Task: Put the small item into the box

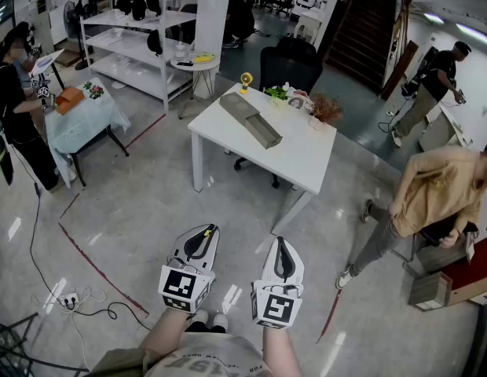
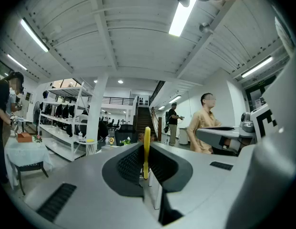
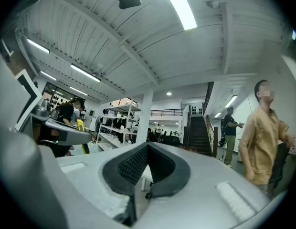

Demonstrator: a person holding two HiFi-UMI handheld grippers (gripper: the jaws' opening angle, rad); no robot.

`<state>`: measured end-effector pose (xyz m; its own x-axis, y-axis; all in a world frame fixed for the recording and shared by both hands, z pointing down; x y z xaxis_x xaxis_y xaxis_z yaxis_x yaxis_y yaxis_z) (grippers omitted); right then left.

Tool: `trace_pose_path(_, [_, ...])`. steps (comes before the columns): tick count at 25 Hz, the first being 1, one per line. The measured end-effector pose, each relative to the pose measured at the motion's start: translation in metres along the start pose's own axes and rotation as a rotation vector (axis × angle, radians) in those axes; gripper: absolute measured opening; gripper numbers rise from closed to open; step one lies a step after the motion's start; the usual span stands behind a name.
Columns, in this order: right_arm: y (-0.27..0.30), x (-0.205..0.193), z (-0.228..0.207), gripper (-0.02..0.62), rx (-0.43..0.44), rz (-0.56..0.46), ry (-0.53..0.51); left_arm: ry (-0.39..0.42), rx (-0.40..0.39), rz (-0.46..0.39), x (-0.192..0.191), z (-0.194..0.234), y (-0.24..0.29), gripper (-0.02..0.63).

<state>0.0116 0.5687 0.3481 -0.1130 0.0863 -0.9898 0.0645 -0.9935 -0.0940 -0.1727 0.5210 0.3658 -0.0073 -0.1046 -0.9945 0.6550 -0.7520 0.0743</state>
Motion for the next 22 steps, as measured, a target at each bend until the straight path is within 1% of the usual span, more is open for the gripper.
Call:
trace_pose_path(3, [0.0, 0.002, 0.0, -0.002, 0.0, 0.031, -0.03, -0.001, 0.0, -0.001, 0.001, 0.0, 0.001, 0.031])
trace_pose_path(6, [0.003, -0.001, 0.004, -0.002, 0.003, 0.001, -0.005, -0.001, -0.001, 0.0, -0.001, 0.005, 0.002, 0.031])
trace_pose_path(10, [0.007, -0.001, 0.004, -0.002, -0.007, 0.039, -0.038, -0.002, -0.004, 0.003, -0.003, 0.009, 0.006, 0.031])
trace_pose_path(14, [0.011, -0.007, 0.002, -0.002, -0.003, -0.001, 0.01, -0.005, -0.004, 0.008, -0.004, 0.009, 0.011, 0.031])
trace_pose_path(17, [0.014, -0.008, -0.007, 0.0, -0.002, -0.014, 0.053, -0.008, 0.001, 0.008, -0.002, 0.01, 0.014, 0.031])
trace_pose_path(20, [0.018, -0.015, -0.018, 0.002, 0.035, -0.01, 0.131, -0.008, 0.01, 0.006, -0.001, 0.009, 0.019, 0.031])
trace_pose_path(22, [0.021, -0.02, -0.023, 0.243, 0.066, -0.005, 0.177, -0.011, 0.018, 0.007, -0.002, 0.008, 0.022, 0.031])
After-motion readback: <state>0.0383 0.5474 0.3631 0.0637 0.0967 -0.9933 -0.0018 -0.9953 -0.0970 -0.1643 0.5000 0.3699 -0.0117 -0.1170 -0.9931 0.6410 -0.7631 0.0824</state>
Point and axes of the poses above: the fingertips, and each gripper's own axes: y forward along the fingers, z to its left, x out of its top, the point moved 7 cm from there along -y, backward along the fingers, and after that the axes turned 6 degrees about -x, right-handed, at the moved point
